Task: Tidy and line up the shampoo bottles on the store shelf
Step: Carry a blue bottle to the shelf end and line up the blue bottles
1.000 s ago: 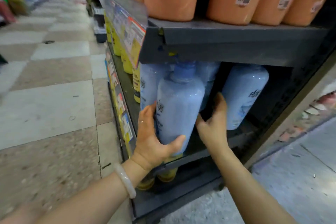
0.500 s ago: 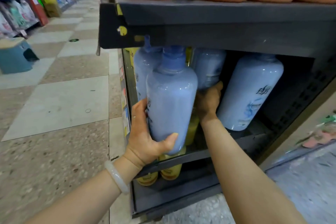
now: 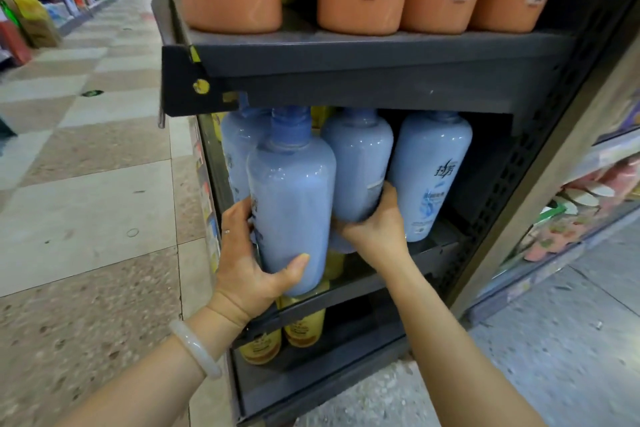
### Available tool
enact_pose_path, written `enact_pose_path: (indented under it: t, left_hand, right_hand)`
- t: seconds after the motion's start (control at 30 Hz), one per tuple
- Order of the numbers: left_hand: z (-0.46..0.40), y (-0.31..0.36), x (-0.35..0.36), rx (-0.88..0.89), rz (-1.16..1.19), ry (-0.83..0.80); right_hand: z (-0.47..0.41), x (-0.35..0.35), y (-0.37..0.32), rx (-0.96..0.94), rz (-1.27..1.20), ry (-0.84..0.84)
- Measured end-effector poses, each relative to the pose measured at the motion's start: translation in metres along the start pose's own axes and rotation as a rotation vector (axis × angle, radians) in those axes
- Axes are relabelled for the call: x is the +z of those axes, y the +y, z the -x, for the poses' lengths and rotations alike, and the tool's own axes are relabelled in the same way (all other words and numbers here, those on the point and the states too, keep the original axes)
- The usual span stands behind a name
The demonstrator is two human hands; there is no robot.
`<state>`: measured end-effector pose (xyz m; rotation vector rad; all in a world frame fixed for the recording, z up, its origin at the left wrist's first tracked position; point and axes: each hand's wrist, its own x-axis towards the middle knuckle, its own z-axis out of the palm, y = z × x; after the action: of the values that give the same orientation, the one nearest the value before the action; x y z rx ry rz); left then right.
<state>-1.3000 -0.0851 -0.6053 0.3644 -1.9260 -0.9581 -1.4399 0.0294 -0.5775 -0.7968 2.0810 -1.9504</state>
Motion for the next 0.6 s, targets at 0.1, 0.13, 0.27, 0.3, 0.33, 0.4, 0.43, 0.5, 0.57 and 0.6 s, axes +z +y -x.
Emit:
enact_pose_path:
  t: [0.1, 0.13, 0.27, 0.3, 0.33, 0.4, 0.43, 0.5, 0.57, 0.6]
  left_hand:
    - [-0.001, -0.001, -0.001, 0.012, 0.009, -0.005]
    - [-0.001, -0.001, -0.001, 0.018, 0.009, -0.007]
    - [0.001, 0.002, -0.002, 0.062, -0.032, 0.004]
    - [0.001, 0.003, -0.002, 0.069, -0.042, 0.007]
    - [0.001, 0.003, -0.002, 0.075, -0.053, 0.012]
    - [0.001, 0.004, -0.002, 0.069, -0.065, 0.018]
    - [0.001, 0.005, -0.002, 0.063, -0.065, 0.018]
    - [0.001, 0.005, -0.003, 0.062, -0.054, 0.013]
    - [0.001, 0.004, -0.002, 0.069, -0.053, 0.016]
    - [0.001, 0.003, -0.002, 0.071, -0.057, 0.019]
  right_hand:
    - [0.007, -0.026, -0.002, 0.012, 0.080, -0.155]
    - [0.009, -0.035, -0.003, 0.020, 0.117, -0.198]
    - [0.029, -0.041, -0.001, -0.093, 0.250, -0.093]
    - [0.035, -0.035, -0.001, -0.143, 0.259, -0.040]
    - [0.038, -0.027, 0.000, -0.188, 0.246, -0.001]
    - [0.034, -0.014, -0.001, -0.239, 0.181, 0.048]
    - [0.029, -0.011, -0.002, -0.233, 0.155, 0.057]
    - [0.020, -0.013, -0.001, -0.196, 0.146, 0.038]
    - [0.016, -0.023, 0.001, -0.165, 0.187, -0.016]
    - [0.016, -0.028, 0.002, -0.148, 0.218, -0.043]
